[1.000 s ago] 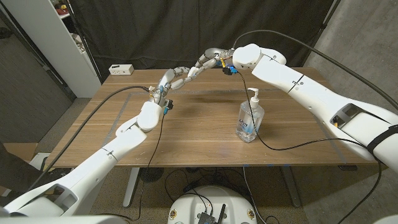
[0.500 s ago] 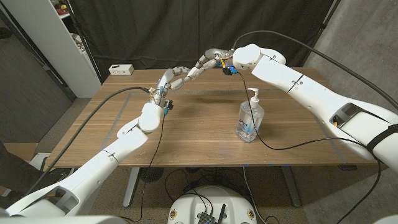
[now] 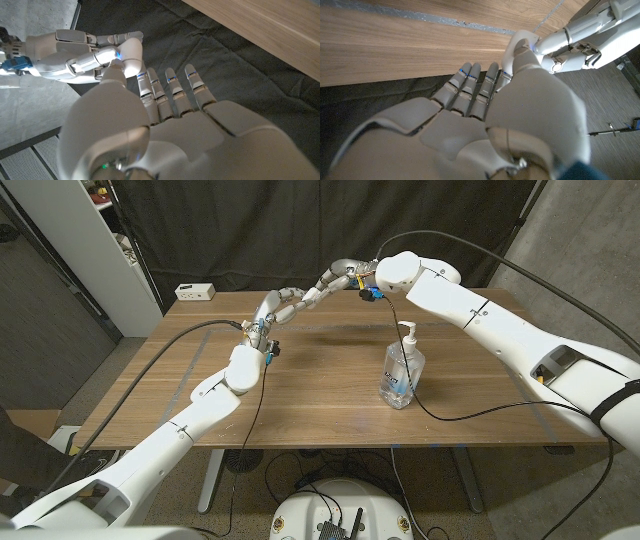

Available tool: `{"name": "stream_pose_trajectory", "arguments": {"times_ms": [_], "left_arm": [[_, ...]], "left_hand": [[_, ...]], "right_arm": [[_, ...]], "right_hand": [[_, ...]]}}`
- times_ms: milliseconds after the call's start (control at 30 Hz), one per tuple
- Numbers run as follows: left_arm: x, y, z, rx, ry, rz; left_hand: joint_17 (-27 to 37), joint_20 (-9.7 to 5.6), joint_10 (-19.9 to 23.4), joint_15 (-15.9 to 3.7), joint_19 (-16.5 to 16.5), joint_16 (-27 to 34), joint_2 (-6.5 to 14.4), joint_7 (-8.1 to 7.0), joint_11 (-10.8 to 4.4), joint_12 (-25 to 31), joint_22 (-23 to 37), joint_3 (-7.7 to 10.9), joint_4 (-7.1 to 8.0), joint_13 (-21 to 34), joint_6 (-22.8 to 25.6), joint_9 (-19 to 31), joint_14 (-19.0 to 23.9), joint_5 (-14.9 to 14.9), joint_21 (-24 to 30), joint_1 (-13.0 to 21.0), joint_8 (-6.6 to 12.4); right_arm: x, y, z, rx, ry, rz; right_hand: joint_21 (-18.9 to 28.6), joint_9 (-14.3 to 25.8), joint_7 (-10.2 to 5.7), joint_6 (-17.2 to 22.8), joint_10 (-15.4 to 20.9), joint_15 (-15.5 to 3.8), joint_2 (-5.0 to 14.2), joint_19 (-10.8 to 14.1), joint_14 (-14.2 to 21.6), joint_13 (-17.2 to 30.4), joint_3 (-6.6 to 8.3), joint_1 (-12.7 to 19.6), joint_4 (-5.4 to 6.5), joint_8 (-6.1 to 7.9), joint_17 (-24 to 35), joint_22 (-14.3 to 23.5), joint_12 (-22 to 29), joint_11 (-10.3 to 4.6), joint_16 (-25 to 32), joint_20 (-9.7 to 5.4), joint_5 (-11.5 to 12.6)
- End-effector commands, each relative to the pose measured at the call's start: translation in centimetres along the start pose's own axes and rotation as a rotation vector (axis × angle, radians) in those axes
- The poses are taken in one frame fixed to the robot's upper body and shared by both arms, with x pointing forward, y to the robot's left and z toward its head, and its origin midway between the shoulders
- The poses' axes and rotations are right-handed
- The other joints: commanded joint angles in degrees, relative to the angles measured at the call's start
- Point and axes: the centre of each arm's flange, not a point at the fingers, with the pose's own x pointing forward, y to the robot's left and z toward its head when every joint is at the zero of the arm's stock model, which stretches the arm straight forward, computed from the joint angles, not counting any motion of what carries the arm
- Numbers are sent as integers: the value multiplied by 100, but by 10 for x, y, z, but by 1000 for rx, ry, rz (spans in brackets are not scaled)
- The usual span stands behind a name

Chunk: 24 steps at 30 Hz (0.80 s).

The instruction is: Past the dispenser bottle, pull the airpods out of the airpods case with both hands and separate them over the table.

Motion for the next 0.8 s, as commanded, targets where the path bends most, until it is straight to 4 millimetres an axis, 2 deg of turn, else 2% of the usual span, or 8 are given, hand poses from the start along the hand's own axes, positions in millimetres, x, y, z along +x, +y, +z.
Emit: {"name": "stream_pose_trajectory", "arguments": {"times_ms": [33,133,367,667,800], "left_arm": [[3,-1,-4,-79,14,-55],[6,-2,-5,-106,14,-79],[7,-3,-6,-119,20,-103],[8,-1,-9,-125,60,-137],[6,0,-9,-118,84,-135]], "left_hand": [[27,-23,75,-395,15,36,17,-207,1,27,20,398,588,20,591,3,41,-58,64,-263,60],[35,-42,81,-397,6,33,0,-187,29,26,23,393,752,26,670,-39,45,-96,73,-426,42],[43,-61,90,-388,-4,39,3,-159,26,23,27,382,1009,31,771,-89,76,-139,88,-687,14],[46,-64,123,-366,-13,44,-50,-57,107,21,29,355,1236,23,798,-159,120,-176,104,-963,-53],[37,-63,312,-382,0,88,-84,-14,81,76,27,328,1310,3,904,-201,269,-197,121,-1126,-55]], "right_arm": [[-2,2,-10,-29,11,10],[-3,3,-12,-34,14,15],[-6,4,-17,-35,24,17],[-11,3,-19,-28,22,7],[-12,3,-20,-29,24,9]], "right_hand": [[29,725,184,261,13,-754,43,7,-17,16,40,23,18,386,39,7,45,-31,6,6,34],[29,723,177,265,9,-757,41,3,-18,16,43,29,14,382,40,7,43,-30,2,7,35],[31,727,145,271,5,-779,39,0,-22,18,46,34,13,372,42,7,43,-47,-8,3,37],[32,725,147,275,15,-772,37,-8,-15,22,52,39,11,356,42,7,49,-53,-19,1,40],[34,727,140,273,7,-774,36,-8,-14,25,49,30,18,349,45,7,46,-68,-22,-2,40]]}}
